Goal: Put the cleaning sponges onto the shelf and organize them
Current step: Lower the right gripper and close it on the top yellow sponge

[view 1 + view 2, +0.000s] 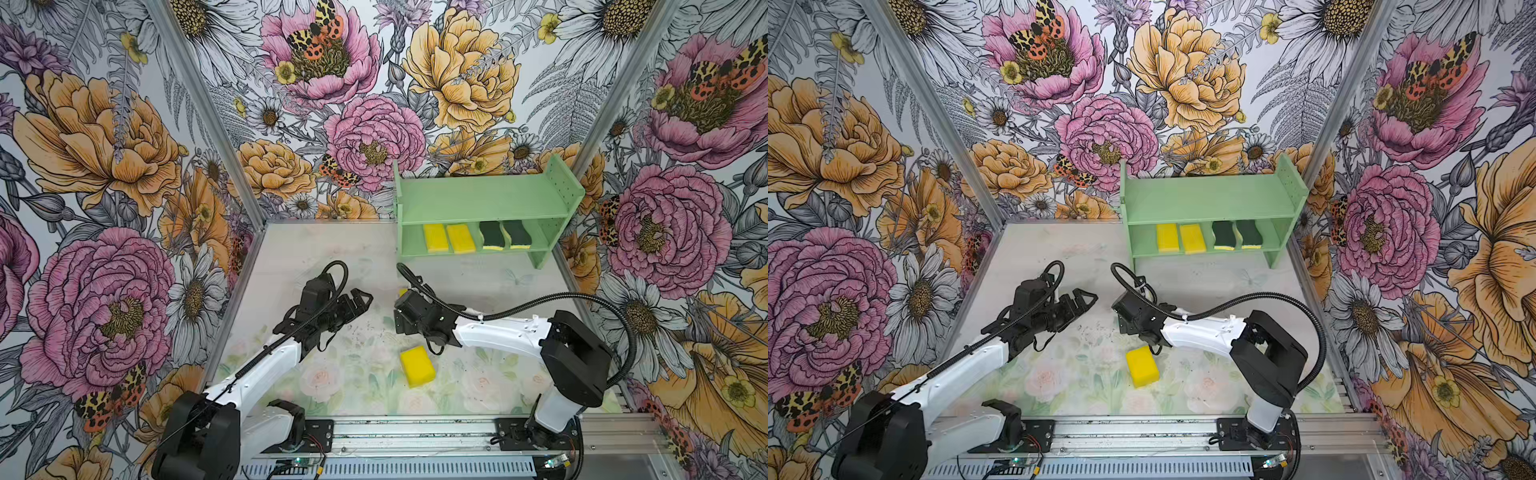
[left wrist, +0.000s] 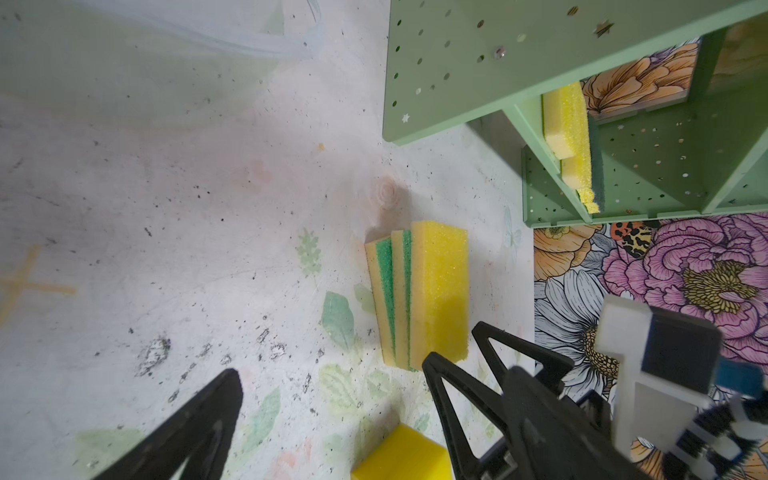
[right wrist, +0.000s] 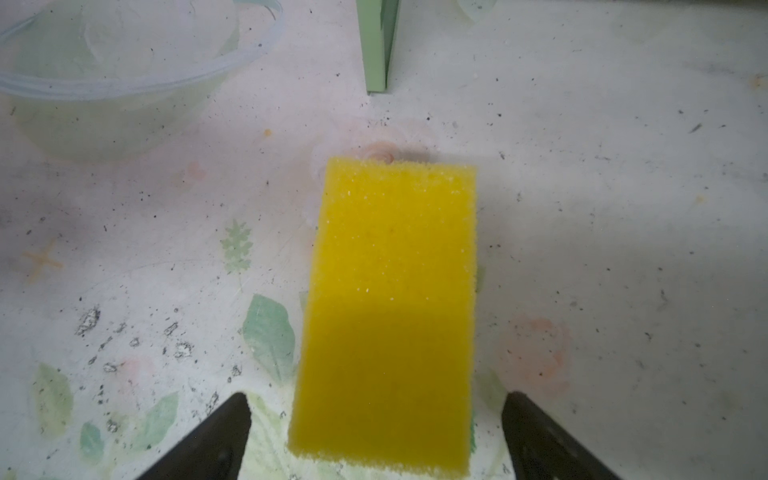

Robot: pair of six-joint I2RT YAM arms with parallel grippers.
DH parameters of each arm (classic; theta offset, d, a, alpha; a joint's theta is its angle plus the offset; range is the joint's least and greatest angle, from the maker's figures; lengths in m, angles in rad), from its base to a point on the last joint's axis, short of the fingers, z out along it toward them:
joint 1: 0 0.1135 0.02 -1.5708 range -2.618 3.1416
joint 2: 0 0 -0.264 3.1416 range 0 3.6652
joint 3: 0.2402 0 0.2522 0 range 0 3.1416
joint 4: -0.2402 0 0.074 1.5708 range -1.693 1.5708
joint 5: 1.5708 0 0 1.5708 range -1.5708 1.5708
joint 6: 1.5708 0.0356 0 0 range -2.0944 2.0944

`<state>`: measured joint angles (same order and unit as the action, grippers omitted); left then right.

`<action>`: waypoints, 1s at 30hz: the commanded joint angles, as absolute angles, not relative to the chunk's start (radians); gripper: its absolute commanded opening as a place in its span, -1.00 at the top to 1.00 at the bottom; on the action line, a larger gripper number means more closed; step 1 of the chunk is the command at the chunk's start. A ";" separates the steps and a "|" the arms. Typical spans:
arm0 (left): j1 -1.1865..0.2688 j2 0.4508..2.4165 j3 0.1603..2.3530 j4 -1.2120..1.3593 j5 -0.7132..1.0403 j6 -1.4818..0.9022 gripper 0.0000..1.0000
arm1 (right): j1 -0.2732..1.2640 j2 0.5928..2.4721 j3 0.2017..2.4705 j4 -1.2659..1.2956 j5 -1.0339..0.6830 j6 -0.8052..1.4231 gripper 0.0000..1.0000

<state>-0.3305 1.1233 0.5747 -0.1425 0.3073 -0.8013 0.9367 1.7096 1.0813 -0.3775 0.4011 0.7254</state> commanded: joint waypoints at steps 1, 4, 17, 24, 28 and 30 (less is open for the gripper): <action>-0.320 1.137 0.560 -0.108 0.333 -0.776 -0.98 | 0.942 1.726 1.118 -0.371 0.441 0.732 -0.90; -0.319 1.138 0.556 -0.107 0.336 -0.776 -0.98 | 0.942 1.741 1.127 -0.371 0.450 0.720 -0.83; -0.316 1.107 0.518 -0.106 0.324 -0.798 -0.98 | 0.942 1.762 1.119 -0.370 0.455 0.724 -0.69; -0.321 1.088 0.513 -0.108 0.322 -0.804 -0.98 | 0.942 1.754 1.114 -0.367 0.453 0.736 -0.66; -0.325 1.082 0.513 -0.112 0.320 -0.806 -0.98 | 0.942 1.761 1.109 -0.365 0.449 0.735 -0.65; -0.326 1.078 0.514 -0.115 0.319 -0.805 -0.98 | 0.942 1.761 1.105 -0.365 0.452 0.735 -0.64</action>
